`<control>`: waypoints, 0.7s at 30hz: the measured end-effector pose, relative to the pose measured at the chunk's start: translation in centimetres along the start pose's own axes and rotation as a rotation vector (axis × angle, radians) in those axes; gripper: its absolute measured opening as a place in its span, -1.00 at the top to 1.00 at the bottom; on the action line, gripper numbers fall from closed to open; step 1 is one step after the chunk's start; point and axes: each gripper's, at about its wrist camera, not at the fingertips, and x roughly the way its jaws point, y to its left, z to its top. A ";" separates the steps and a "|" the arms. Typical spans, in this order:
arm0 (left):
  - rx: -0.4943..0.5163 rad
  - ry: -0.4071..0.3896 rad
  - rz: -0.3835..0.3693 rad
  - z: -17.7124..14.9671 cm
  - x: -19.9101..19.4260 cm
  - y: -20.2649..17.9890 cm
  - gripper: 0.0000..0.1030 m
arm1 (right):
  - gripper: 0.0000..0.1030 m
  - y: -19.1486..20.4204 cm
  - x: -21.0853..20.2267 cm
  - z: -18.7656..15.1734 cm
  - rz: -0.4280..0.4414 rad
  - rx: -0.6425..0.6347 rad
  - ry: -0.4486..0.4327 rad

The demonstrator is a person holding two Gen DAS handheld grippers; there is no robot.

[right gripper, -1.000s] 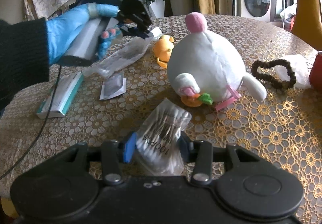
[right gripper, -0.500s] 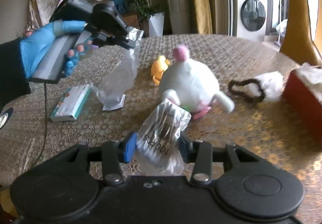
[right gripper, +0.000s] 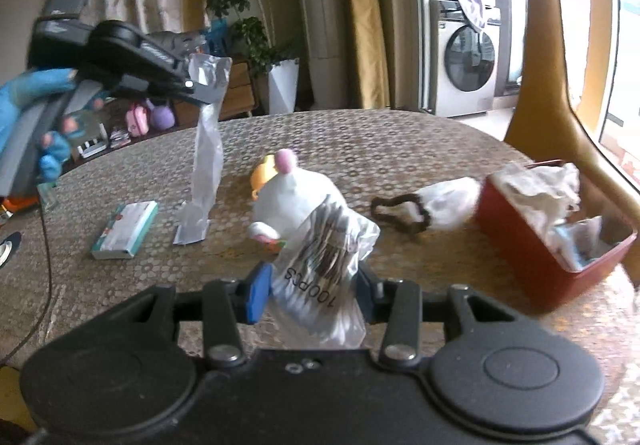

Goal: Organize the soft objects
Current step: 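Carry the plastic bag with the left tool while the right tool carries the swab pack to the red box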

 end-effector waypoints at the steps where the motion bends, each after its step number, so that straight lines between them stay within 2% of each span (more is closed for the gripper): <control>1: 0.007 0.000 -0.015 -0.1 -0.3 -0.9 0.92 | 0.17 -0.5 -0.5 0.1 -0.007 -0.002 -0.004; 9: 0.098 0.007 -0.137 -0.6 -1.9 -7.8 0.92 | 0.17 -4.1 -3.1 0.6 -0.078 0.000 -0.024; 15: 0.168 0.009 -0.218 0.2 -1.3 -13.5 0.91 | 0.17 -7.7 -4.3 0.8 -0.143 0.024 -0.043; 21: 0.255 -0.030 -0.298 1.6 0.1 -20.4 0.92 | 0.17 -11.7 -4.6 1.3 -0.217 0.051 -0.060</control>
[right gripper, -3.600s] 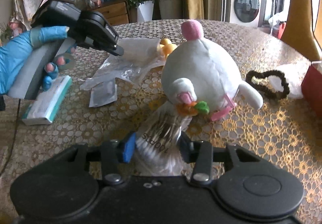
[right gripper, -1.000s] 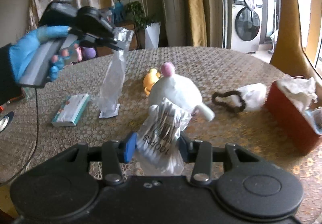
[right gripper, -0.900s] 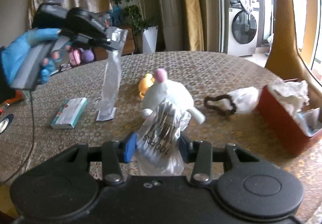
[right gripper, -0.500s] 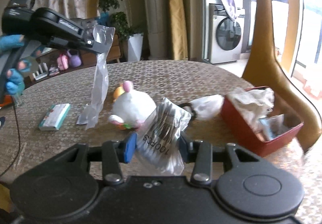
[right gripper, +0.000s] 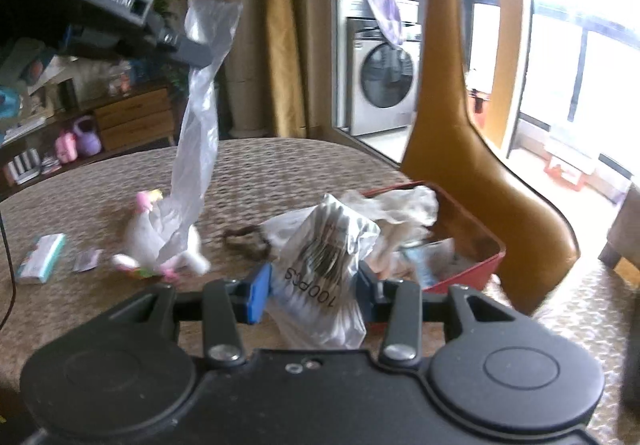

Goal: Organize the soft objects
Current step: 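Carry the plastic bag with the left tool while the right tool carries the swab pack to the red box, then lower the bag and swab pack into the red box and open both tools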

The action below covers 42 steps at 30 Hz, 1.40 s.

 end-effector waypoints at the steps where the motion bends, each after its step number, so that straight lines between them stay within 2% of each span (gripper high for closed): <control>1: 0.011 -0.005 -0.015 0.4 0.7 -0.6 0.92 | 0.17 -0.5 0.2 0.1 -0.012 0.003 -0.001; 11: 0.062 -0.028 -0.132 3.3 10.4 -6.6 0.92 | 0.17 -5.8 2.9 0.4 -0.094 0.031 0.020; 16: 0.039 -0.056 -0.188 3.9 13.9 -7.5 0.92 | 0.17 -7.5 4.6 0.8 -0.115 0.038 0.042; 21: 0.017 -0.060 -0.200 3.6 16.6 -6.7 0.92 | 0.17 -8.8 6.5 1.0 -0.133 0.050 0.058; 24: 0.008 -0.023 -0.180 2.5 18.6 -6.0 0.92 | 0.17 -9.6 7.4 1.3 -0.138 0.062 0.061; 32: 0.021 0.144 -0.128 -1.8 23.6 -4.4 0.91 | 0.17 -10.0 9.3 1.7 -0.124 0.062 0.068; 37: 0.025 0.228 -0.105 -4.4 25.1 -3.8 0.91 | 0.18 -9.5 11.7 1.3 -0.135 0.036 0.103; 42: 0.011 0.281 -0.102 -5.4 25.7 -3.0 0.92 | 0.17 -9.6 13.5 1.1 -0.120 0.020 0.139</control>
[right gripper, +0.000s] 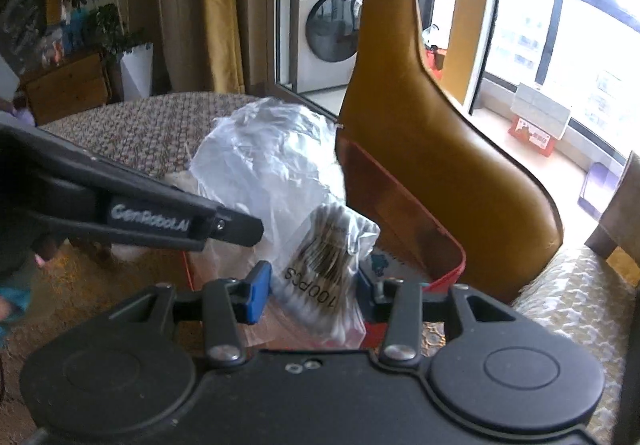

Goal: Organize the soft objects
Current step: 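Lower the bag and swab pack into the red box and open both tools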

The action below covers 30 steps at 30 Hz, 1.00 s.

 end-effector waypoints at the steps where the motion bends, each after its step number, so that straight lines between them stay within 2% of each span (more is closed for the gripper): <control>1: 0.004 0.009 0.004 -0.2 0.1 0.0 0.92 | 0.17 0.0 0.3 0.1 0.004 -0.003 0.009; 6: 0.000 0.032 0.000 -0.5 0.2 0.2 0.92 | 0.14 0.1 1.5 0.6 0.003 -0.013 0.054; 12: 0.018 0.018 -0.004 -1.1 -1.1 0.2 0.91 | 0.08 0.3 2.2 1.1 0.003 -0.015 0.083; 16: 0.017 0.010 0.002 -1.7 -2.3 0.4 0.90 | -0.05 0.5 2.4 1.0 0.005 -0.028 0.104; 17: 0.013 0.007 0.003 -1.9 -2.6 0.5 0.90 | -0.16 0.6 2.3 0.9 0.002 -0.029 0.105; 18: 0.010 0.005 0.007 -2.0 -3.0 0.6 0.90 | -0.27 0.6 2.1 0.9 0.000 -0.030 0.103; 19: 0.011 0.003 0.011 -2.1 -3.3 0.7 0.90 | -0.30 0.7 1.9 0.9 -0.003 -0.030 0.097; 24: -0.003 -0.018 0.020 -2.7 -5.1 1.1 0.89 | -0.35 0.9 0.4 0.5 0.003 -0.029 0.086; 30: 0.000 -0.046 0.031 -3.3 -7.8 1.4 0.67 | -0.43 1.5 -2.5 0.1 0.016 -0.020 0.051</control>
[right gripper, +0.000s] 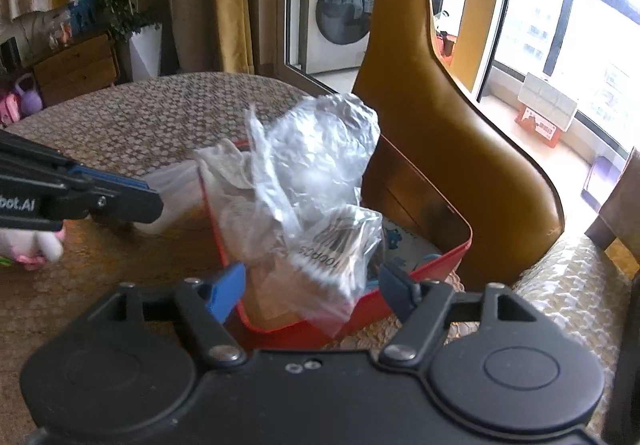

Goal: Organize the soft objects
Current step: 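Lower the bag and swab pack into the red box and open both tools, then move both tools back over the table toward the remaining small items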

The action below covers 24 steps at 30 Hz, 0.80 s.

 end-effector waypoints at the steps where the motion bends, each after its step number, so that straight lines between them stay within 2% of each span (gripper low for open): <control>1: -0.001 -0.006 0.000 -0.1 -0.5 0.1 0.59 | -0.43 0.2 -0.7 -0.1 0.006 0.003 -0.012; 4: 0.001 -0.029 0.007 -0.5 -2.2 0.3 0.39 | -0.48 0.8 -2.6 -0.3 0.032 0.019 -0.044; 16: 0.040 -0.095 0.055 -2.7 -9.3 0.9 0.35 | -0.66 5.3 -10.2 -0.1 0.137 0.038 -0.189; 18: 0.045 -0.102 0.067 -3.1 -10.5 1.0 -0.01 | -0.68 6.0 -11.0 -0.2 0.150 0.044 -0.206; 19: 0.047 -0.106 0.071 -3.4 -11.2 1.1 -0.27 | -0.69 6.4 -11.3 -0.2 0.158 0.047 -0.214; 23: 0.046 -0.137 0.088 -4.4 -13.8 1.8 -0.34 | -0.79 8.0 -12.6 -0.3 0.184 0.062 -0.259; 24: 0.046 -0.143 0.092 -4.6 -14.5 2.0 -0.42 | -0.81 8.5 -12.8 -0.3 0.188 0.061 -0.267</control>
